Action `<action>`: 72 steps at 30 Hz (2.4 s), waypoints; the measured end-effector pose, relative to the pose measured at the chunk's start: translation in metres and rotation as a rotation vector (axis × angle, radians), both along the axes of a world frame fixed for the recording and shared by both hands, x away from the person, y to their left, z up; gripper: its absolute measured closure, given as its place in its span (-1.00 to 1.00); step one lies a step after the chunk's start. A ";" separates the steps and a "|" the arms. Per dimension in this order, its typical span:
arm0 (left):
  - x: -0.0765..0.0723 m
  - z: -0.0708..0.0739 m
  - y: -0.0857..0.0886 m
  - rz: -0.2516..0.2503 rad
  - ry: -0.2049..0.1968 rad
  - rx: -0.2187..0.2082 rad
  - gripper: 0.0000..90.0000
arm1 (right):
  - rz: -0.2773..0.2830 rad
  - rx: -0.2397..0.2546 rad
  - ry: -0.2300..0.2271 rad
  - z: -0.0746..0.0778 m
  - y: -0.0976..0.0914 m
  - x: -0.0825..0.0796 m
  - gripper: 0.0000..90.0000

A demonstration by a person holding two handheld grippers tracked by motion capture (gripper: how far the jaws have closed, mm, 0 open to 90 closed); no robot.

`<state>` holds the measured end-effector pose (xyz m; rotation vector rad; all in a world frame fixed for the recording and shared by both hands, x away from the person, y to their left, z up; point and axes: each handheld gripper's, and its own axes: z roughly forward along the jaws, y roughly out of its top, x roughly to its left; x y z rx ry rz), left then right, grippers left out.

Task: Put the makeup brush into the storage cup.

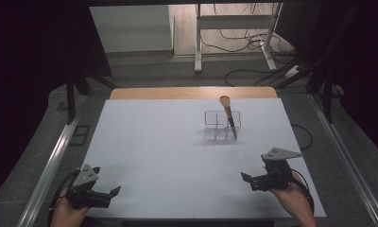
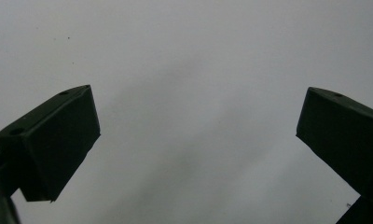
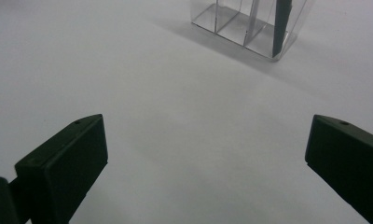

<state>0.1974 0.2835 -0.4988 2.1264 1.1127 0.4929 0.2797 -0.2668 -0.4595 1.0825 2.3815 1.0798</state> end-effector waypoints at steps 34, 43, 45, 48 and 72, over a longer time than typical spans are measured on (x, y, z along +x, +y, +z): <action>0.001 0.000 0.000 0.003 -0.004 -0.002 -1.00 | -0.058 -0.001 0.002 -0.002 -0.029 -0.020 -1.00; 0.001 0.000 0.001 0.008 -0.007 -0.011 -1.00 | -0.073 -0.005 -0.007 -0.002 -0.035 -0.026 -1.00; 0.001 0.000 0.002 0.007 -0.008 -0.013 -1.00 | -0.078 -0.004 -0.005 -0.002 -0.037 -0.027 -1.00; 0.001 0.000 0.002 0.008 -0.009 -0.015 -1.00 | -0.082 -0.005 -0.007 -0.003 -0.040 -0.029 -1.00; 0.001 0.000 0.002 0.008 -0.010 -0.016 -1.00 | -0.131 -0.015 -0.011 -0.007 -0.058 -0.042 -1.00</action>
